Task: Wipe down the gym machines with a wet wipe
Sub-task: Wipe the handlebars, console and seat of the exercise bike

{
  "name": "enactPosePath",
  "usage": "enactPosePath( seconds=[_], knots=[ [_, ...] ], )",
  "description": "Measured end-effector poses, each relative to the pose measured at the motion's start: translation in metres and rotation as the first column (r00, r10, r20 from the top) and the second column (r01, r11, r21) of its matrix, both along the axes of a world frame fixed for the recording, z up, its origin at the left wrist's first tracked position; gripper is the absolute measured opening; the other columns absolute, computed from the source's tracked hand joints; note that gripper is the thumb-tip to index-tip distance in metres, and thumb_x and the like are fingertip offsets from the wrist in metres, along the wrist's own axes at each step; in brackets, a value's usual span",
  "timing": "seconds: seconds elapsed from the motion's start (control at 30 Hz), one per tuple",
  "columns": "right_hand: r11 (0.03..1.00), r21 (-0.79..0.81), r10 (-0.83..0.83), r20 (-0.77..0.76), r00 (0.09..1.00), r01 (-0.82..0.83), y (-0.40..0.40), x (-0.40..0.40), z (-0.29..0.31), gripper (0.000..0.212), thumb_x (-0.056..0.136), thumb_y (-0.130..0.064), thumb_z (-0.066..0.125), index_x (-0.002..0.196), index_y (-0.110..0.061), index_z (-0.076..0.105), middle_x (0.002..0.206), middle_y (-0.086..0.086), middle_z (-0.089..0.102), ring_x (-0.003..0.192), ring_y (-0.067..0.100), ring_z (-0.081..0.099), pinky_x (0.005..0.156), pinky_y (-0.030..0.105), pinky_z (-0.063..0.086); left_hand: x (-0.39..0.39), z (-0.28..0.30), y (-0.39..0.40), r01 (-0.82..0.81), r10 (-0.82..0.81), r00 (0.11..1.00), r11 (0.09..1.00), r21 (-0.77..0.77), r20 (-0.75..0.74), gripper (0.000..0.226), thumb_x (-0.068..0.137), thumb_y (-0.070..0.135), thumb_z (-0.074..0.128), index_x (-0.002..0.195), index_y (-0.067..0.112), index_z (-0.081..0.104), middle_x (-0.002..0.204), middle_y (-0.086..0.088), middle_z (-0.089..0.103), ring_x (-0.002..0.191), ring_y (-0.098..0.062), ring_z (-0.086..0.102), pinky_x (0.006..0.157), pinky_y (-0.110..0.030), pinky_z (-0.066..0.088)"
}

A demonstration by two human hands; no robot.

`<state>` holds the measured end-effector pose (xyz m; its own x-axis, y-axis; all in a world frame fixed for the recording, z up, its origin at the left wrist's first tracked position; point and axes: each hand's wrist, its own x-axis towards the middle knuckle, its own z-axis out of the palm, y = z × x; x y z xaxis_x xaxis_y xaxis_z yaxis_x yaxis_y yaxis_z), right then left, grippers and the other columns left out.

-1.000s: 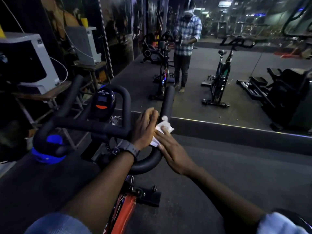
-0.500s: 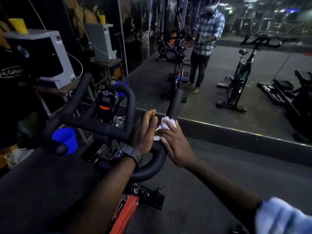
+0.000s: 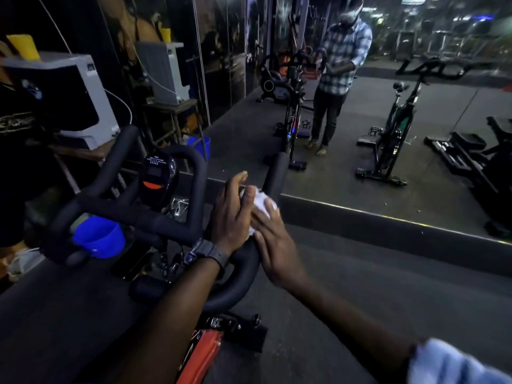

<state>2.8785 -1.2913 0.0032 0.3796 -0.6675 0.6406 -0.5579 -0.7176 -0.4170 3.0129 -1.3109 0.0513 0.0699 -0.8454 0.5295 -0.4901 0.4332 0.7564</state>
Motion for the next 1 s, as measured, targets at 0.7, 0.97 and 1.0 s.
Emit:
enactPosePath(
  seconds=[0.7, 0.97, 1.0],
  knots=[
    [0.719, 0.569, -0.485, 0.822, 0.298, -0.399, -0.005, 0.040, 0.005, 0.033, 0.103, -0.038, 0.043, 0.091, -0.013, 0.060, 0.085, 0.007, 0.064, 0.074, 0.012, 0.060, 0.069, 0.029, 0.050, -0.004, -0.001, 0.009, 0.013, 0.016, 0.963, 0.995, -0.104, 0.270, 0.083, 0.098, 0.072, 0.018, 0.132, 0.008, 0.057, 0.128, -0.006, 0.063, 0.119, -0.020, 0.054, 0.103, -0.009, 0.027],
    [0.457, 0.314, -0.446, 0.891, 0.092, -0.832, -0.122, 0.000, 0.070, 0.052, 0.104, -0.050, 0.026, 0.110, -0.012, 0.060, 0.080, 0.007, 0.071, 0.062, 0.019, 0.066, 0.056, 0.024, 0.054, -0.003, -0.003, 0.005, 0.005, 0.029, 0.961, 0.992, -0.123, 0.275, 0.081, 0.098, 0.071, 0.020, 0.129, 0.006, 0.058, 0.126, -0.008, 0.063, 0.120, -0.023, 0.054, 0.102, -0.024, 0.035],
    [0.447, 0.307, -0.453, 0.888, 0.084, -0.840, -0.114, 0.004, 0.062, 0.048, 0.105, -0.047, 0.028, 0.106, -0.012, 0.061, 0.076, 0.007, 0.070, 0.058, 0.018, 0.065, 0.052, 0.024, 0.054, -0.003, -0.003, 0.006, 0.006, 0.028, 0.962, 0.992, -0.126, 0.272, 0.081, 0.098, 0.071, 0.020, 0.128, 0.006, 0.058, 0.126, -0.007, 0.063, 0.119, -0.022, 0.054, 0.102, -0.023, 0.035]
  ],
)
